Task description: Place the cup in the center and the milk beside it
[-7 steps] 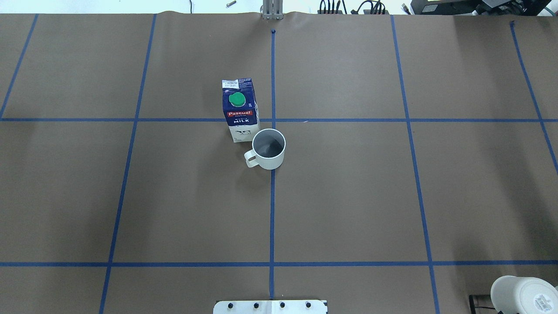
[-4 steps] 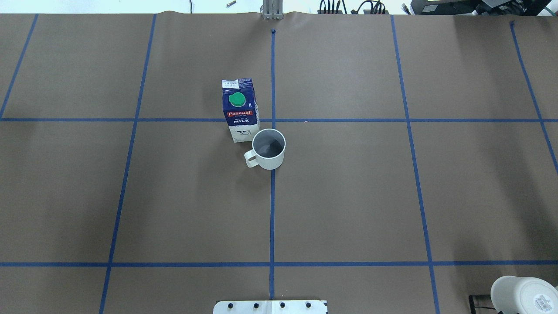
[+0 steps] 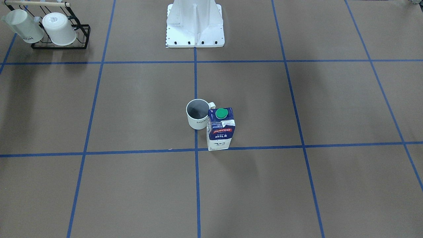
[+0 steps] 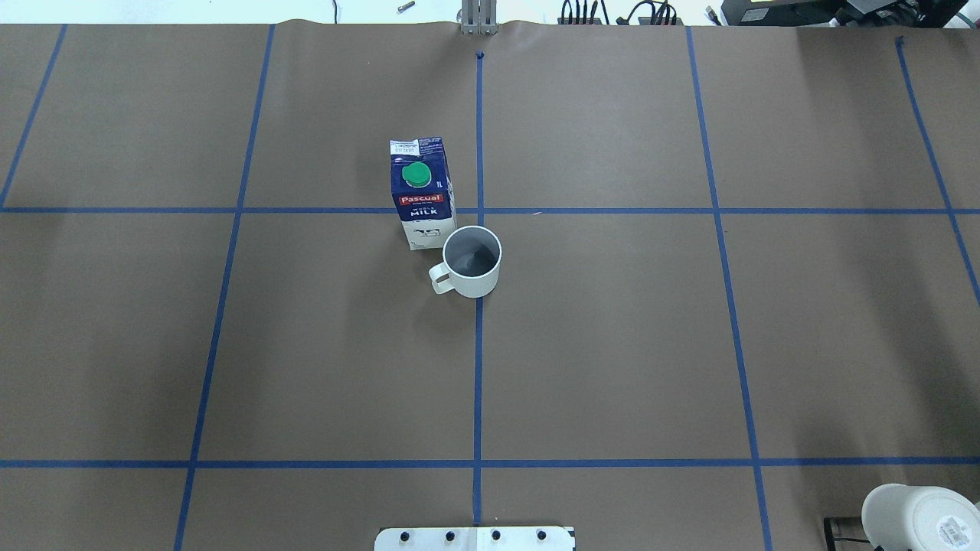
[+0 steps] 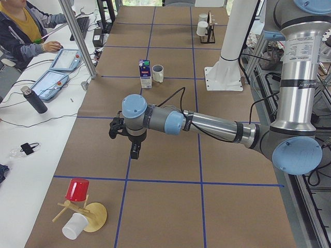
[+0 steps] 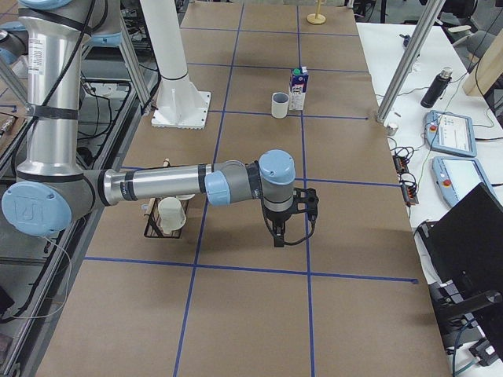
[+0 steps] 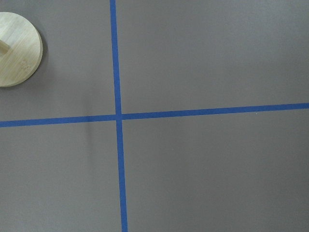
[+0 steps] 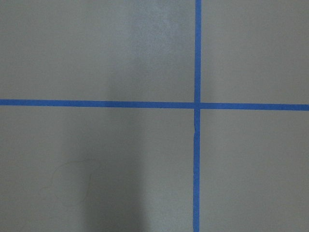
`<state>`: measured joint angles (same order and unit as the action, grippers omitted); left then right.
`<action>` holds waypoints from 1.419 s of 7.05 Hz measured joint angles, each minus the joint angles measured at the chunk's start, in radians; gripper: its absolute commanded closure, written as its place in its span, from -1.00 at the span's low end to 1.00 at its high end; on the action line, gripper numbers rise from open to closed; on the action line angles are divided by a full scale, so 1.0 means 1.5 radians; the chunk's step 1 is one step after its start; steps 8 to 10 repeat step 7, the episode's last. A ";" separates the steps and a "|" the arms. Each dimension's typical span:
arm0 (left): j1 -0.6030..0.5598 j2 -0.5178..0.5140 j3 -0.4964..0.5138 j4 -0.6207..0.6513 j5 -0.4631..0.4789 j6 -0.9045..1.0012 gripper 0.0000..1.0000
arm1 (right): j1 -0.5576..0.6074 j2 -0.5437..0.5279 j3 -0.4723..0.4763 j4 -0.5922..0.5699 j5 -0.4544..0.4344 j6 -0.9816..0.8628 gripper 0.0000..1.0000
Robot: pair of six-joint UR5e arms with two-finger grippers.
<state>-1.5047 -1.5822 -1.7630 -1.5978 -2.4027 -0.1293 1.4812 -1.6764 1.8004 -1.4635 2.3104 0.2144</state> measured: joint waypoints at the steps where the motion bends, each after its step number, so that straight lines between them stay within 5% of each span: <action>1: 0.000 -0.001 -0.002 0.000 -0.001 0.000 -0.96 | 0.000 0.005 -0.003 0.000 -0.017 0.000 -1.00; 10: -0.001 -0.002 -0.014 -0.016 0.002 0.001 -0.96 | -0.001 0.012 -0.004 -0.001 -0.023 0.002 -1.00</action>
